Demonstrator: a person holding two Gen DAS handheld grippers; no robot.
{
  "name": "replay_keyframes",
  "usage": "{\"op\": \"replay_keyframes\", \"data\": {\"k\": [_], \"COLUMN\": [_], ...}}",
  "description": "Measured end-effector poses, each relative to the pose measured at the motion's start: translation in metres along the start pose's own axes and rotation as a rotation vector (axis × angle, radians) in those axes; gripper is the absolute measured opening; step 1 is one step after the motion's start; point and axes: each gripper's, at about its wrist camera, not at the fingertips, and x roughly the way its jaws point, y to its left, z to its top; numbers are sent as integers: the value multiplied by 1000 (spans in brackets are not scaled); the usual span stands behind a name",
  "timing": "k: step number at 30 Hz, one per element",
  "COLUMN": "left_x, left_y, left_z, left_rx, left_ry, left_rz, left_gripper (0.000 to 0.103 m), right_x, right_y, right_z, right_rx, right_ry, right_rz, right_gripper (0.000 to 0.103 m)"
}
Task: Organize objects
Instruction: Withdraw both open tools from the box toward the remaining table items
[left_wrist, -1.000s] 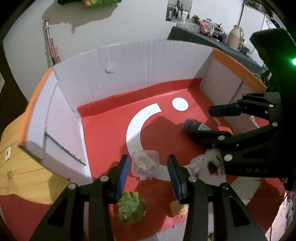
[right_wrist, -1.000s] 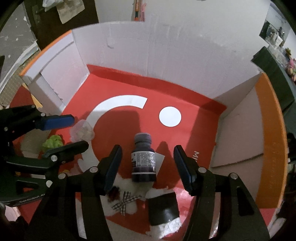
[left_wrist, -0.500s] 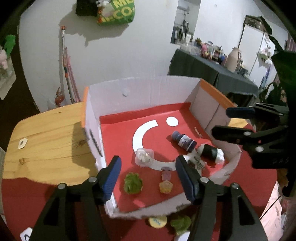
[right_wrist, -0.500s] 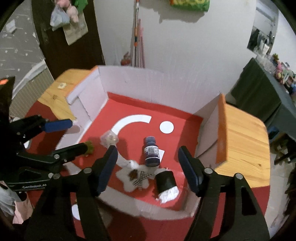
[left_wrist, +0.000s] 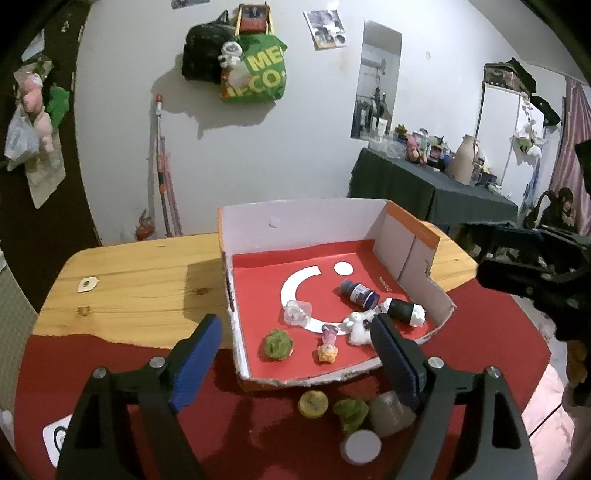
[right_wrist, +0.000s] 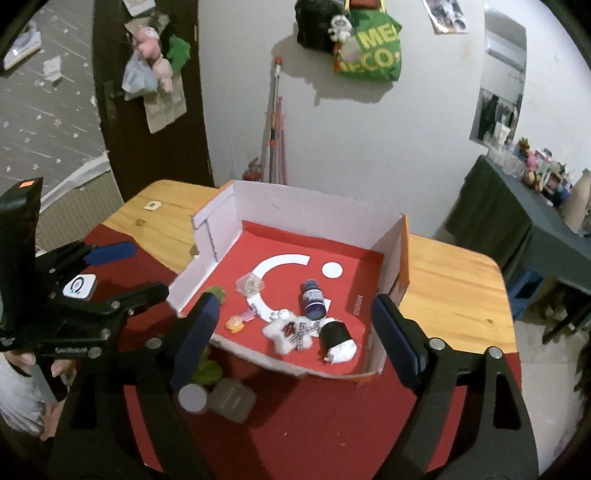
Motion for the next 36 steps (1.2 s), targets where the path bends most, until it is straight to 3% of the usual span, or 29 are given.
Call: {"op": "replay_keyframes", "data": {"k": [7,18,25,36], "left_x": [-18,-22,-8,17], "left_y": [-4,-8,-14,-19], "left_z": [-24,-61,-83,-109], "left_rx": [-17,-79,-76,-79], "left_ry": [-42,-31,13,98], "left_rz": [41,3,-7,-7], "left_gripper": [88,91,91,91], "right_x": [-10,7,26,53], "right_y": [17,23,30,26], "right_z": [-26,-71,-95,-124], "right_rx": [23,135,139,169], "right_ry": [-47,-67,-49,35], "right_rz": [-1,-14,-69,-72], "right_gripper": [85,86,86,86]}}
